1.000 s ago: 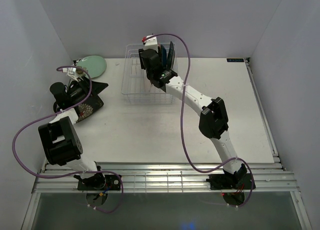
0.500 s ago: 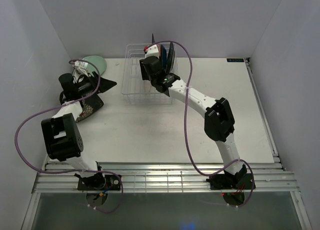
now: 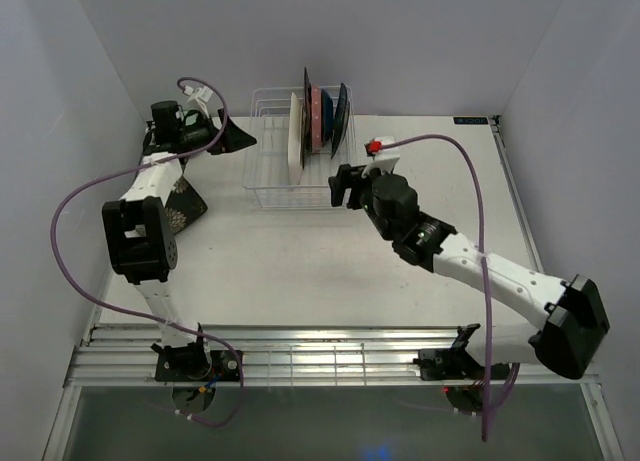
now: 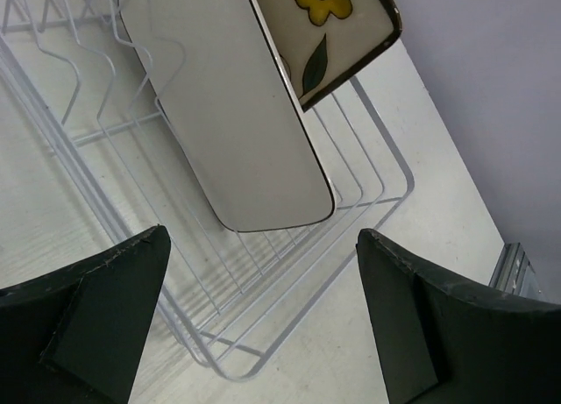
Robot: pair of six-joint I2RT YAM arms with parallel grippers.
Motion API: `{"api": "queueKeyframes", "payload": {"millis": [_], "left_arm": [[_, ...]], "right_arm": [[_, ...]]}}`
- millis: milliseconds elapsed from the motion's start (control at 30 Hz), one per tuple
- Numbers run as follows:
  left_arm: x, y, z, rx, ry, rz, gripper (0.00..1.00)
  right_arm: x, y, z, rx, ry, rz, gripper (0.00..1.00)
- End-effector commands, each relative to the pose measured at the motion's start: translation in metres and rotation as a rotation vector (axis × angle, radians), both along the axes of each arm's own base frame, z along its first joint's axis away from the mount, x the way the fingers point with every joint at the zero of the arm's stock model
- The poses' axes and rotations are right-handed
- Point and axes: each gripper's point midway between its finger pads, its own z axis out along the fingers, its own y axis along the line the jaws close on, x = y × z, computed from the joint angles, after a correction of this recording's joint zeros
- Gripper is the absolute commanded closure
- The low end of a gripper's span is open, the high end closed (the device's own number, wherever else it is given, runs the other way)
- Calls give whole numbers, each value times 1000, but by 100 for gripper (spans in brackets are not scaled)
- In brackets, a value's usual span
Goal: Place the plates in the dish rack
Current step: Insert the plate into the dish rack.
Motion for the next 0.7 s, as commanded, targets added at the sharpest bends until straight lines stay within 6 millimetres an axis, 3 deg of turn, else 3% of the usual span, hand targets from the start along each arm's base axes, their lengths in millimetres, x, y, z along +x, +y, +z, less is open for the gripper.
{"api": "queueKeyframes", "payload": {"millis": [0, 33, 67, 100, 133, 167, 233, 267, 400, 467, 667], "left_arm": [[8, -25, 5, 53, 28, -15, 2], [16, -31, 7, 55, 31, -20, 2], [21, -34, 5, 61, 38, -13, 2], [21, -52, 5, 65, 40, -39, 2], [23, -56, 4, 70, 50, -38, 2], [30, -60, 4, 74, 42, -36, 2], [33, -71, 3, 68, 49, -46, 2], [36, -75, 7, 66, 37, -49, 2], [45, -100, -10, 79, 68, -63, 4], [48, -108, -19, 99, 86, -54, 5], [64, -109, -29, 125, 95, -9, 6]], "right_arm": [[-25, -14, -12, 74, -23, 2, 22], [-31, -21, -15, 91, -21, 1, 22], [-42, -30, -4, 149, -36, 2, 22], [-47, -35, -5, 174, -44, 6, 22], [-55, -43, -28, 159, -22, 7, 22], [-64, -52, -18, 203, -48, 13, 21], [-72, -62, -26, 204, -51, 13, 22], [-76, -70, -19, 219, -65, 3, 22], [-86, -85, -24, 211, -55, -9, 22], [-89, -92, -27, 214, -59, -19, 21], [-97, -104, -26, 235, -72, -29, 21]]}}
